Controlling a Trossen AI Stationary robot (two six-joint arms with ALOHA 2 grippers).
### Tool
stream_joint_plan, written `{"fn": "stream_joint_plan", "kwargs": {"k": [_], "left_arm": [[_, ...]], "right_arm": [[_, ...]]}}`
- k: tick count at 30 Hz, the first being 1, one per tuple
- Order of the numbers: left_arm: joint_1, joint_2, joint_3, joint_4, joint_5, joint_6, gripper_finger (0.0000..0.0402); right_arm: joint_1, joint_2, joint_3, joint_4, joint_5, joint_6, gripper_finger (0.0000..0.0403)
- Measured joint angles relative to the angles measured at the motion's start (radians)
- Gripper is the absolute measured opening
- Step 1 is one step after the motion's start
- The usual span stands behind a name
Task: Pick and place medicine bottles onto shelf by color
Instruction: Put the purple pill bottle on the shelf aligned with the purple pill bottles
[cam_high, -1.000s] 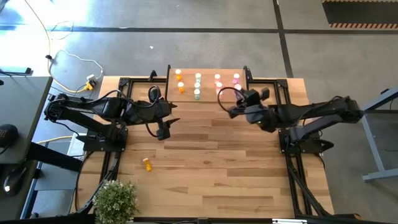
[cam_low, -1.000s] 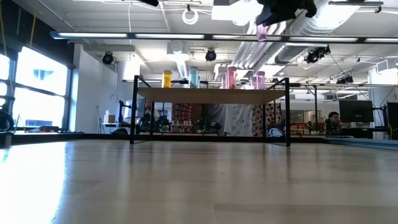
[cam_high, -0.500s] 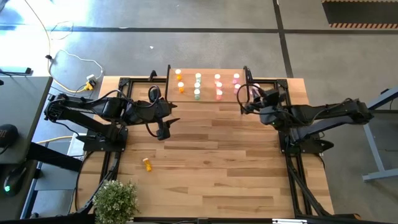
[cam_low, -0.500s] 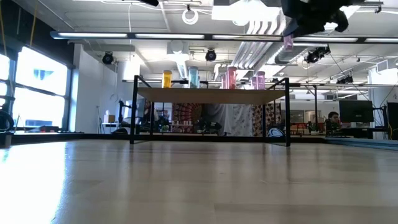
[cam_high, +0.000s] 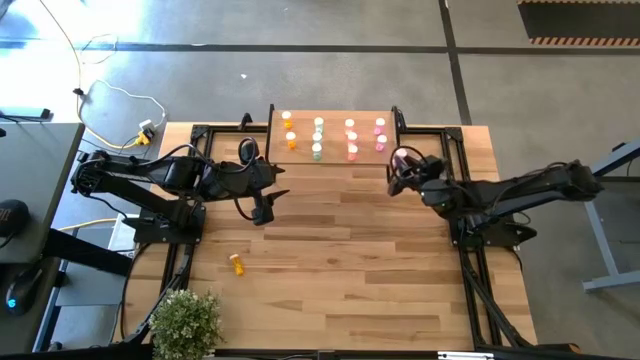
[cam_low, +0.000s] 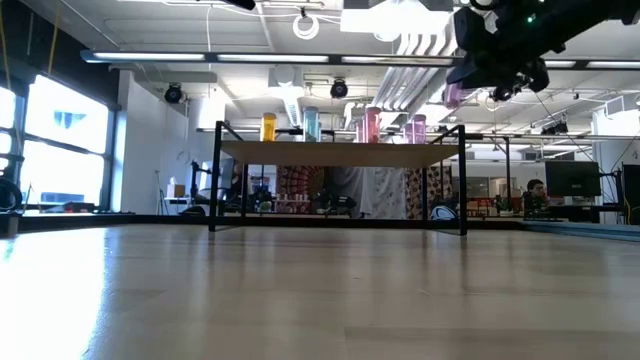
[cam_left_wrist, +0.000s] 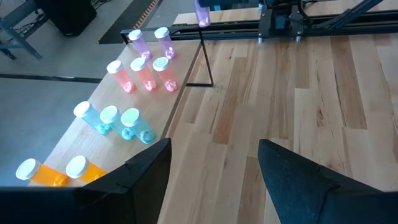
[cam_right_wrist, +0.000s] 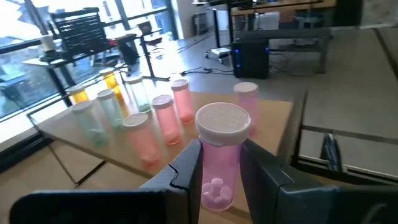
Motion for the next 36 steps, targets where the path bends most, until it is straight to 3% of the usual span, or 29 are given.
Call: {"fn": "stream_joint_plan", "kwargs": {"k": [14,20,36], "left_arm": [[0.0,0.0,0.0,0.002,0.0,0.0,0.0229],[0.0,0.0,0.0,0.027,0.0,0.0,0.0229],[0.0,0.0,0.0,0.029,-0.001,0.0,0.0229]], "right_arm": [[-0.032,0.169,-0.024,0.252,-0.046,-0.153,0.0079],[-0.1,0.2,-0.024,0.273,-0.142,-0.161,0.0079],[-0.207,0.236,-0.024,0.276,-0.253,-0.224,0.0079]]}}
